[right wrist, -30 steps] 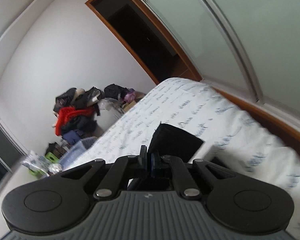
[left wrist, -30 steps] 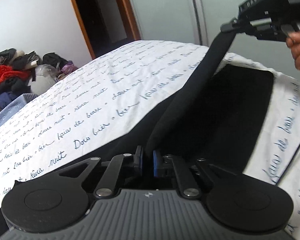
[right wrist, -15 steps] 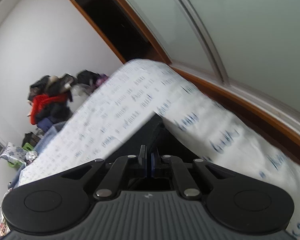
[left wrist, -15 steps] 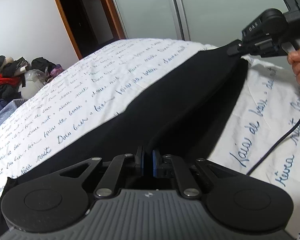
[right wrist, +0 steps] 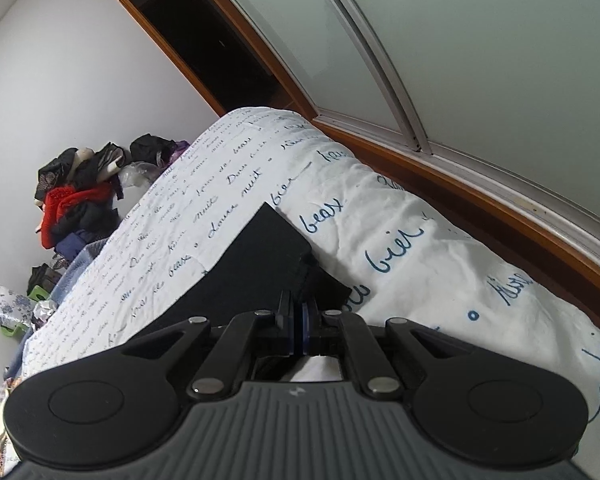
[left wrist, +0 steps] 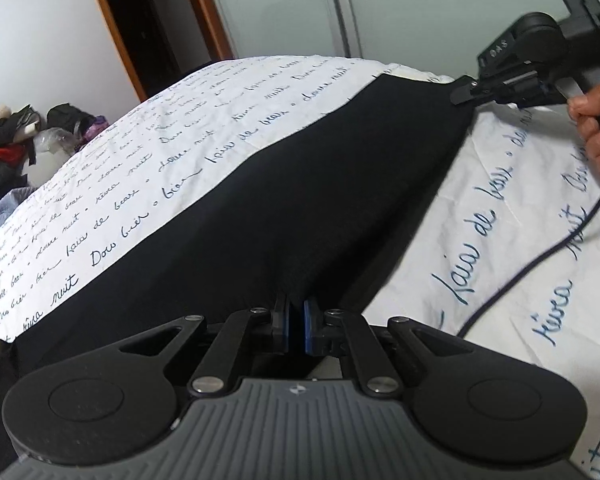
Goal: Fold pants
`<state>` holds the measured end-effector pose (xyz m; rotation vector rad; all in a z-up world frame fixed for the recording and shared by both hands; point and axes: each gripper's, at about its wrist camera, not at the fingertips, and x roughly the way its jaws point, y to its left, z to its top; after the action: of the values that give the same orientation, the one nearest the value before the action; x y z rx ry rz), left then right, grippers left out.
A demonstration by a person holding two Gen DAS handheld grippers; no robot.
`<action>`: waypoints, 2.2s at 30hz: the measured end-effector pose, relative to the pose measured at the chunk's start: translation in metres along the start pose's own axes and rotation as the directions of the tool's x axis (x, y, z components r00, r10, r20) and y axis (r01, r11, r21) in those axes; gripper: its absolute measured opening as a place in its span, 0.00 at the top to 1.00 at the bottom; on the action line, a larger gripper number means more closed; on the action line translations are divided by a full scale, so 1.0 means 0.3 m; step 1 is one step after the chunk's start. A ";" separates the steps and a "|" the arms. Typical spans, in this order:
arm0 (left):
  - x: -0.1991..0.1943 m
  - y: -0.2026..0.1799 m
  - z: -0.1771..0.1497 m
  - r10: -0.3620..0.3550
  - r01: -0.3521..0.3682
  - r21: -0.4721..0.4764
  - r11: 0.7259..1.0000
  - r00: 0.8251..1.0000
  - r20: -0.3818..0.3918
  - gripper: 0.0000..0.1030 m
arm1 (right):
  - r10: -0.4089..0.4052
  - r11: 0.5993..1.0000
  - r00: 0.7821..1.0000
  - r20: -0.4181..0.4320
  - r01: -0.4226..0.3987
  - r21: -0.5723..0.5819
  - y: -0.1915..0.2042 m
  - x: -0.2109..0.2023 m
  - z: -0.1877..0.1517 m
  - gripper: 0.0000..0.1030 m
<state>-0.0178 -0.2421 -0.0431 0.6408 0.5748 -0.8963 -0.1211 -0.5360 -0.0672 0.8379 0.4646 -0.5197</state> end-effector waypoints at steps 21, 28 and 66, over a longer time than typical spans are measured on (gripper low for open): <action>0.003 0.151 0.058 -0.065 0.048 -0.256 0.966 0.996 -0.058 0.62 | 0.033 0.983 0.995 -0.092 -0.049 -0.175 0.124 -0.007 -0.085 0.58; -0.027 0.089 0.068 -0.033 0.031 -0.186 0.982 0.999 -0.009 0.60 | 0.056 0.989 0.998 -0.006 -0.057 -0.136 0.115 -0.125 -0.075 0.46; 0.048 0.326 0.096 -0.037 -0.032 -0.503 0.864 0.991 -0.127 0.15 | 0.122 0.991 0.992 0.010 -0.122 0.050 0.079 0.138 -0.037 0.87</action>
<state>0.0774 -0.2245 -0.0080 0.2201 0.8938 -0.6660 -0.0766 -0.5241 -0.0840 0.9070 0.3924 -0.4223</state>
